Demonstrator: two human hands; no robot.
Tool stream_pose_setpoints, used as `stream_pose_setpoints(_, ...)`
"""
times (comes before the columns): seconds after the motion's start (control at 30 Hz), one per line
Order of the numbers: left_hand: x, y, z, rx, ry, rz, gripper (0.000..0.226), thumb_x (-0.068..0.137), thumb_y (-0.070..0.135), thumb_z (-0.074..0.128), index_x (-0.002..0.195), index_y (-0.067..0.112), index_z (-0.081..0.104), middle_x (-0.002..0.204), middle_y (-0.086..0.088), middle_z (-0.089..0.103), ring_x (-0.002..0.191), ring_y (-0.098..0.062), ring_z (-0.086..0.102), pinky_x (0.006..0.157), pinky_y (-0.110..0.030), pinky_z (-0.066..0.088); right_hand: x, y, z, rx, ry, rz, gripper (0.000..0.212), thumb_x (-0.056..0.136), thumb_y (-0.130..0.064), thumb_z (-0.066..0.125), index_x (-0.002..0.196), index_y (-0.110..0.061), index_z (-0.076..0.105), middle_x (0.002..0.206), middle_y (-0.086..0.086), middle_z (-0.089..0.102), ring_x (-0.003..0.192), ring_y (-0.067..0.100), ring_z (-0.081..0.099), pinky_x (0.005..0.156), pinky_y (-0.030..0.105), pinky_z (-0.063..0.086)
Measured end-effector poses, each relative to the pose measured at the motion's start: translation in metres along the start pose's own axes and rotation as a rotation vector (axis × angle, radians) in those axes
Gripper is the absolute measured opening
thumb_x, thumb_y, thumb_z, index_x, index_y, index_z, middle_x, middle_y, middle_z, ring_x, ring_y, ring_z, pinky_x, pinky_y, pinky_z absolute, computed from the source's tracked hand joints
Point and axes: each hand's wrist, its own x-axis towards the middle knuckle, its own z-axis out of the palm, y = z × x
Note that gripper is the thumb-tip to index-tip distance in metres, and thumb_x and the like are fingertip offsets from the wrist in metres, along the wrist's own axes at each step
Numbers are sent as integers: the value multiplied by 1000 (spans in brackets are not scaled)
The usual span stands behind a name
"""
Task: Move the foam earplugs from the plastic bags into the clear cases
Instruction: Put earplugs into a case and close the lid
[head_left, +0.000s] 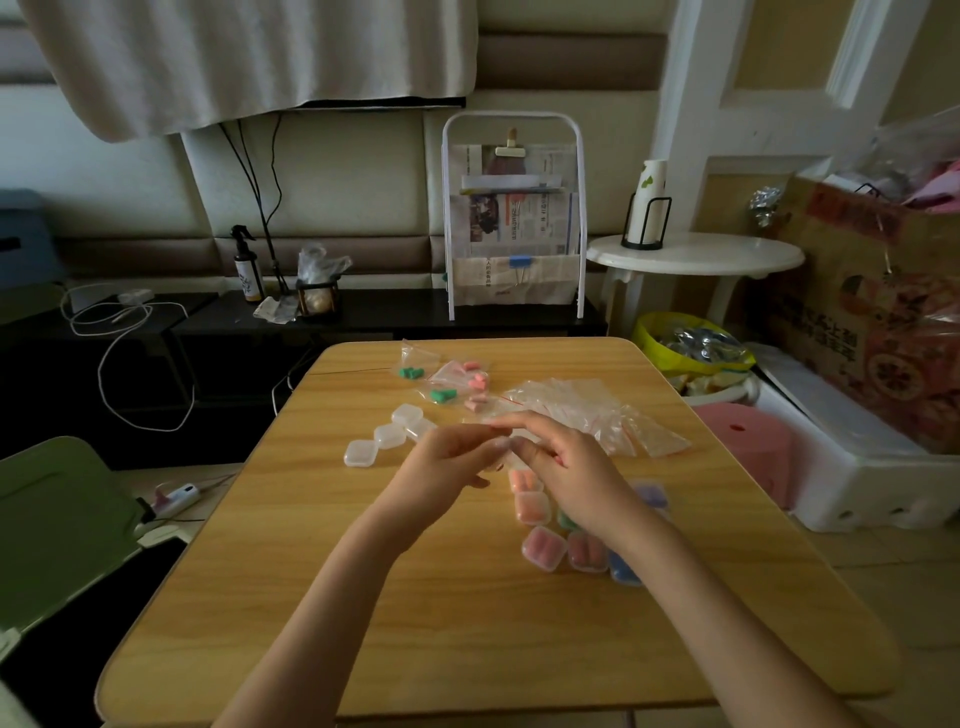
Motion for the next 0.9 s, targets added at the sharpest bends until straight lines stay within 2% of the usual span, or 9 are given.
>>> stream_pose_setpoints(0.1,1,-4,9,-179,51,-42,28,91,19,59,119,14,59,106,-7,69,94,-12,67,80,-24,55,-1,-4,1,32,56,-21,21,86,-50,50,104,-49,61,88,10,71,79,33,68,69,51,57)
stream_pose_setpoints(0.27,3,-5,22,-654,234,-205,51,79,19,69,121,-2,50,115,-16,62,99,-22,66,85,-30,56,-2,-10,3,92,171,-15,15,89,-35,58,98,-23,59,74,12,69,64,27,65,55,34,52)
stream_pose_setpoints(0.37,5,-8,24,-1022,217,-322,54,73,20,68,114,-12,54,103,-20,66,88,-22,69,83,-28,56,-3,-9,10,40,147,-1,12,91,-33,61,91,-24,52,62,1,66,46,14,56,43,24,45)
stream_pose_setpoints(0.43,3,-10,27,-1147,202,-392,51,72,20,67,111,-12,56,94,-19,67,75,-19,69,74,-25,56,-4,-7,16,-71,128,-12,15,91,-35,62,87,-31,48,59,-9,64,46,14,59,45,28,49)
stream_pose_setpoints(0.53,1,-8,28,-1173,152,-402,33,84,21,60,101,-8,57,87,-21,67,69,-23,70,65,-28,59,-4,-8,18,-165,119,-49,14,92,-36,59,88,-34,46,57,-10,62,45,14,59,48,38,53)
stream_pose_setpoints(0.63,-2,-2,27,-1192,95,-385,34,88,17,57,115,-3,51,99,-25,65,79,-31,71,63,-37,60,-3,-9,17,-125,116,-24,8,95,-36,55,100,-32,50,69,-6,67,47,17,62,47,42,55)
stream_pose_setpoints(0.7,-2,-2,28,-1222,104,-381,36,91,17,55,122,-1,49,106,-25,62,79,-32,71,60,-37,60,-2,-10,18,-151,118,-28,18,96,-34,52,114,-33,51,67,-2,66,47,16,61,49,41,55)
stream_pose_setpoints(0.77,-1,-3,31,-1193,125,-360,36,89,23,56,116,0,52,107,-22,61,78,-30,70,61,-36,60,-4,-11,20,-217,109,-38,31,98,-35,47,129,-32,48,62,-1,61,46,12,58,50,37,54)
stream_pose_setpoints(0.9,1,-5,35,-1067,233,-328,50,74,33,65,113,3,55,89,-12,68,71,-22,71,56,-30,57,-9,-17,25,-228,96,-18,37,102,-37,38,137,-28,45,61,-11,50,41,-5,52,35,16,39)
